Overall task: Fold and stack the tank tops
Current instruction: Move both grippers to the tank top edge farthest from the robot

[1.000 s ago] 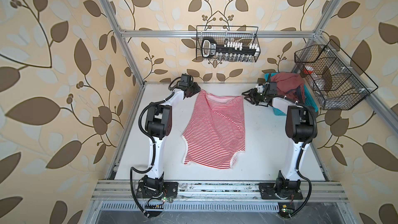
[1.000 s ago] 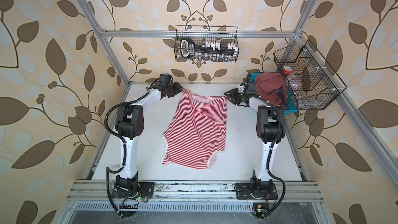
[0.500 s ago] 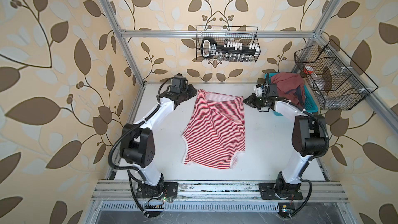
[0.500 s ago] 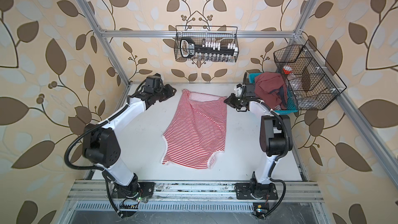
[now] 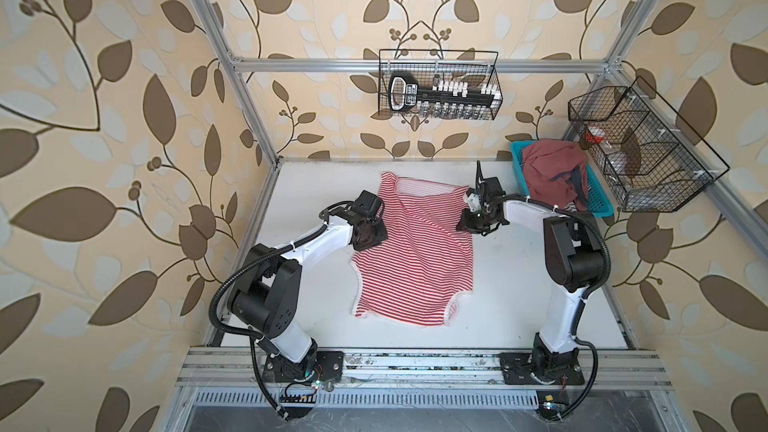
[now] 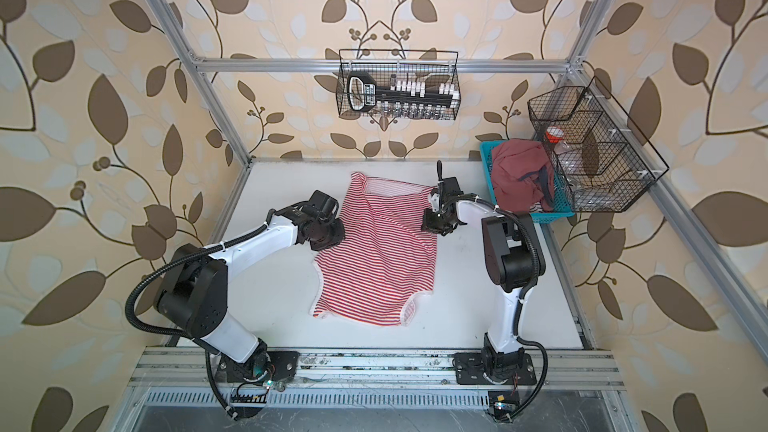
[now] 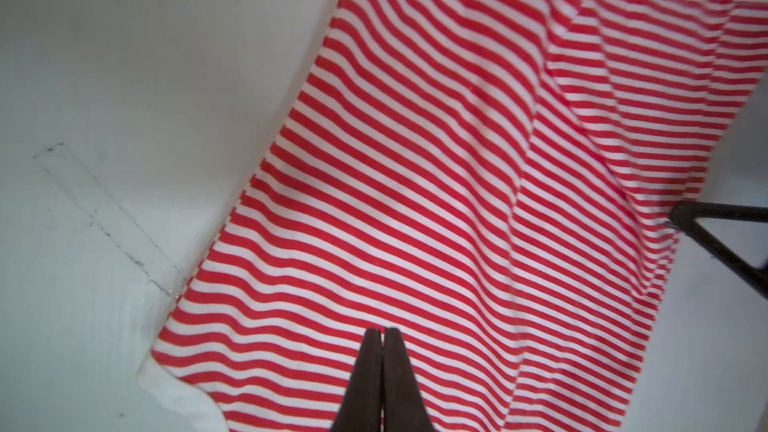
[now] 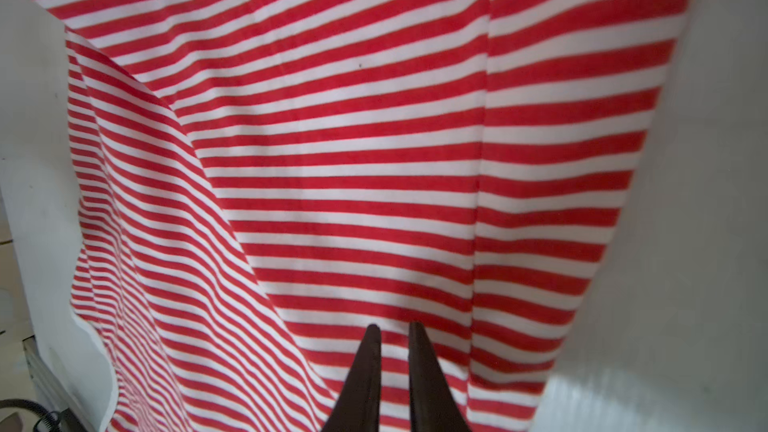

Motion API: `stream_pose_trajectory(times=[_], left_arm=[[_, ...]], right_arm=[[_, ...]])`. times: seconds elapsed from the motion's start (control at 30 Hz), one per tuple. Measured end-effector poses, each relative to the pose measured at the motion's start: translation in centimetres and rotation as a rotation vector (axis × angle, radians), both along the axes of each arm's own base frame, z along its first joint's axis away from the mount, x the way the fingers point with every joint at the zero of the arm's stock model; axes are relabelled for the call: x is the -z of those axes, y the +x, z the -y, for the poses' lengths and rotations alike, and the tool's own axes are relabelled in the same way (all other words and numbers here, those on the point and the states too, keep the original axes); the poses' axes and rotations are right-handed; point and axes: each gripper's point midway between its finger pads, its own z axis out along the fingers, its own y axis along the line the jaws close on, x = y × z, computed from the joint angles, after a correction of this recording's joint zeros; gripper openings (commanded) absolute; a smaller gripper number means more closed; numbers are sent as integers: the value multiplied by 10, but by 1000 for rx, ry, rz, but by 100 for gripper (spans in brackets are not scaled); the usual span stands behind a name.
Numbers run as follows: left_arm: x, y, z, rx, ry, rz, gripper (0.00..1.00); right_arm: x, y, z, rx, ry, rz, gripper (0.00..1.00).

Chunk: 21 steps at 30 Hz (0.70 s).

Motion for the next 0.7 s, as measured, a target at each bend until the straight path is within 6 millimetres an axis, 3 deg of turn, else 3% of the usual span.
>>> stream_pose_trajectory(times=[0.13,0.3,0.47,0.7], left_arm=[[52,8,3,0,64,-123,2],[54,32,9,-9,87,-122,0],[55,38,4,-21,128,-137,3],[54,63,-15,-17,241,-181,5]], right_arm=[[11,-13,7,-3,-38,-13,0],[12,-21,14,10,-33,-17,0],[12,-32,16,13,-6,-27,0],[14,-76,10,-1,35,-63,0]])
